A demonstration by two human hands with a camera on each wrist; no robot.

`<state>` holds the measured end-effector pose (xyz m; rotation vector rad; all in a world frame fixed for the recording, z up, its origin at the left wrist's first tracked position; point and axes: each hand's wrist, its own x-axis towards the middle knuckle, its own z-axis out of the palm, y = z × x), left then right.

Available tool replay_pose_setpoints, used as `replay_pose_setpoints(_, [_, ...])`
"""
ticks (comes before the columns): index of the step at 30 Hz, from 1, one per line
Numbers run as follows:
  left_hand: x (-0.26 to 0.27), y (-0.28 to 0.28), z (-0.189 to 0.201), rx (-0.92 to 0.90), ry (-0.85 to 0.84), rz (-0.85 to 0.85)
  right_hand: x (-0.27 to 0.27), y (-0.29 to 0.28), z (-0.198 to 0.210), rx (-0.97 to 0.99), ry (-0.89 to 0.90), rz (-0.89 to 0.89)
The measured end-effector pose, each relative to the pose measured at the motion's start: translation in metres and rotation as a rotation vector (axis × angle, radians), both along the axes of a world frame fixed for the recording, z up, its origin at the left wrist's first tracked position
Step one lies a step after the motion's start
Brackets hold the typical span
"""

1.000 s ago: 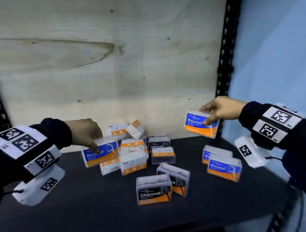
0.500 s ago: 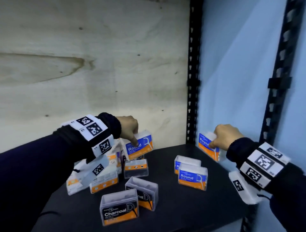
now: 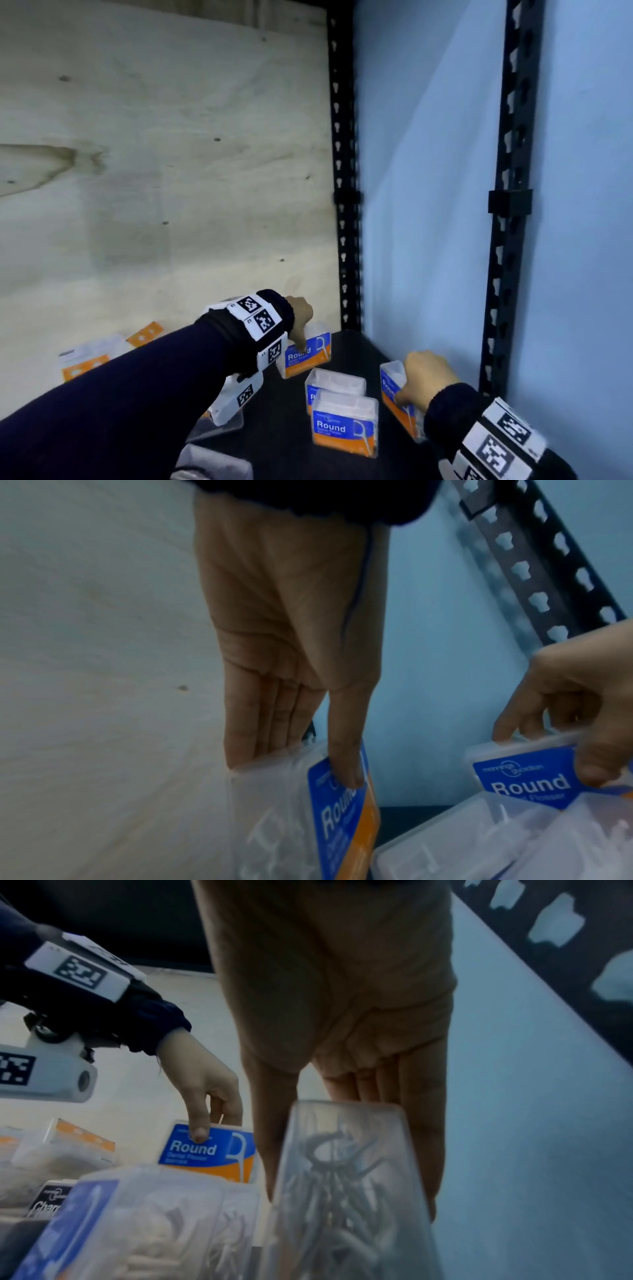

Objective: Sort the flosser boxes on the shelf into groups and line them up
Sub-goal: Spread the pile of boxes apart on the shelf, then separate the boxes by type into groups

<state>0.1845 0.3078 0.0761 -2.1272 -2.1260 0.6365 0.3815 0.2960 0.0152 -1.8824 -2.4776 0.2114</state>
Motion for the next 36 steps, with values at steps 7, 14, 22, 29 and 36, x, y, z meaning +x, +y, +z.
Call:
replay_pose_setpoints(7, [0.013,0.04,-0.024,-0.13,0.062,-0.059,-0.002,0.014,-0.013,-0.021,0.011,0.035])
replay_pose_setpoints(14, [0.017,0.049,-0.036,-0.261,0.011,-0.151,-0.002,0.02,-0.015,-0.045,0.022,0.066])
replay_pose_setpoints(22, [0.007,0.029,-0.015,-0.147,-0.062,-0.135,-0.012,0.011,0.016,0.032,0.029,0.153])
replay_pose_setpoints(29, [-0.04,-0.036,0.022,-0.019,-0.089,-0.069,-0.063,-0.017,0.078,0.217,0.276,0.424])
replay_pose_setpoints(36, [-0.121,-0.13,0.041,0.032,-0.052,0.139,-0.144,-0.031,0.092,0.231,0.061,0.709])
